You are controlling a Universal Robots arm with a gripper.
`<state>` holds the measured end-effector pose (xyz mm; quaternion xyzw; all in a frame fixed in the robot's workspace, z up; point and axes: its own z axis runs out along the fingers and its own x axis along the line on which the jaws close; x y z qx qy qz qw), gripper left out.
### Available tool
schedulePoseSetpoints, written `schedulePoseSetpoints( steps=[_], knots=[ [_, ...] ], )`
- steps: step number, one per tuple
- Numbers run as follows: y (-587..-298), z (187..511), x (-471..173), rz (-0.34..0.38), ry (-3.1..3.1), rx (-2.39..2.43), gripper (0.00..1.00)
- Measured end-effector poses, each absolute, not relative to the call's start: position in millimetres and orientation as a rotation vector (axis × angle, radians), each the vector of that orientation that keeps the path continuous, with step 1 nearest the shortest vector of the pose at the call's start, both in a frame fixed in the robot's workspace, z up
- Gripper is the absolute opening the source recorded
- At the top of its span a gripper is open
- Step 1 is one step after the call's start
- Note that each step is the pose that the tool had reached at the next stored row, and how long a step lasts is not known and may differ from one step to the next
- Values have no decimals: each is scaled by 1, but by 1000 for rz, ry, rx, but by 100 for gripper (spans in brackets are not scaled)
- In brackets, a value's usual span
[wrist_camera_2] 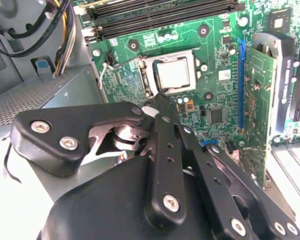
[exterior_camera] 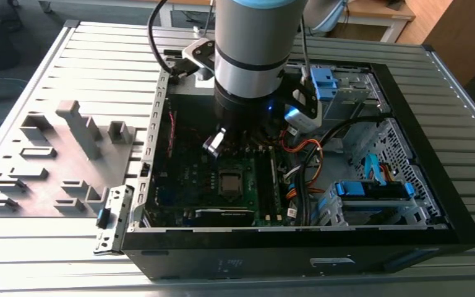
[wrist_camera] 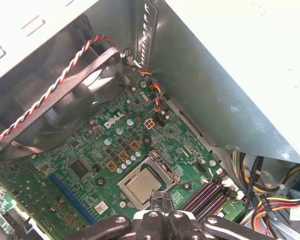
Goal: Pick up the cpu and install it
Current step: 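Install the first cpu locking lever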
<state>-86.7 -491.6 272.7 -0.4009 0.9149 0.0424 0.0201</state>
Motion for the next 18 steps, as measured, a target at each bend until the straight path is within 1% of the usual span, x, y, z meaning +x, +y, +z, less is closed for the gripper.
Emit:
schedulePoseSetpoints(
  steps=[10, 18],
  knots=[
    [-478, 273, -85, 131, 2838, -1246, 11],
    [-470, 270, -71, 131, 2838, -1246, 11]
  ],
)
